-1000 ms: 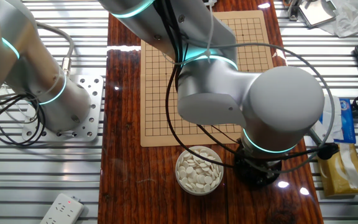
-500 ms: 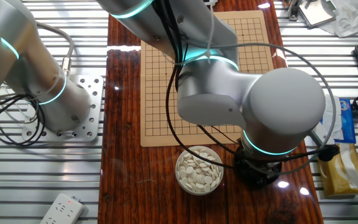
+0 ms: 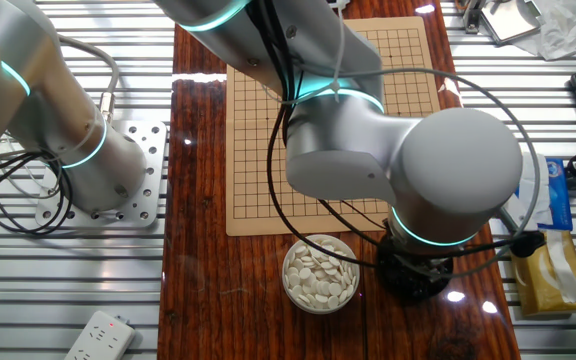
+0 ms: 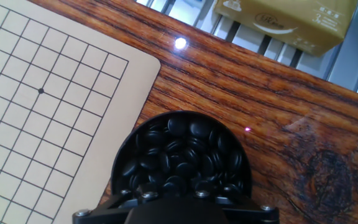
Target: Play the first move as black on the 3-4 point in the upper right corner of the Go board
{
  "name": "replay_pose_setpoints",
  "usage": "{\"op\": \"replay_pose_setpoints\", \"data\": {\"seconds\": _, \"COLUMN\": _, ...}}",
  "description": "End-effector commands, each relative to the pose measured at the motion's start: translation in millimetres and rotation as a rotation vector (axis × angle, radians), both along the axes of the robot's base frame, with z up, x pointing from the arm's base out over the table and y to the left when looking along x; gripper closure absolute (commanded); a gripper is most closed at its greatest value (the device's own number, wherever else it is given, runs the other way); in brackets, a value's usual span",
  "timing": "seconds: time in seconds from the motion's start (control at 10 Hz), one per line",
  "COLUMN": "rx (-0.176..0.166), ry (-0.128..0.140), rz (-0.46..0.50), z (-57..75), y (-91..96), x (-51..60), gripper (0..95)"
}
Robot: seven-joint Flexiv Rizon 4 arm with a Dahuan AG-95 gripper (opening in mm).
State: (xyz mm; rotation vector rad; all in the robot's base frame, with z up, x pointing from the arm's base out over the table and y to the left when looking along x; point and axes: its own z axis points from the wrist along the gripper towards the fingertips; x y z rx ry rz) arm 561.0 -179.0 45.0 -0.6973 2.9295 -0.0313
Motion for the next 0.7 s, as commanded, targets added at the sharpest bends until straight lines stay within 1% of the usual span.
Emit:
{"op": "replay_pose_setpoints", "data": {"seconds": 0.1, "rx": -0.002, "ry": 0.0, "rz": -0.004, "z": 0.0, "y": 1.2, "x": 0.1, "gripper": 57.0}}
{"op": "replay_pose_setpoints", "data": {"seconds": 0.5, "rx": -0.002, "ry": 0.001, "rz": -0.008, "z": -0.4, "y": 1.8, "x": 0.3, "gripper": 57.0}}
{"op": "replay_pose_setpoints", "data": {"seconds": 0.6, "rx": 0.005, "ry": 0.003, "rz": -0.017, "z": -0.4, "y": 1.8, "x": 0.3, "gripper": 57.0}}
{"op": "replay_pose_setpoints", "data": {"seconds": 0.7, "rx": 0.019, "ry": 0.006, "rz": -0.028, "z": -0.4, "y": 1.8, "x": 0.3, "gripper": 76.0}}
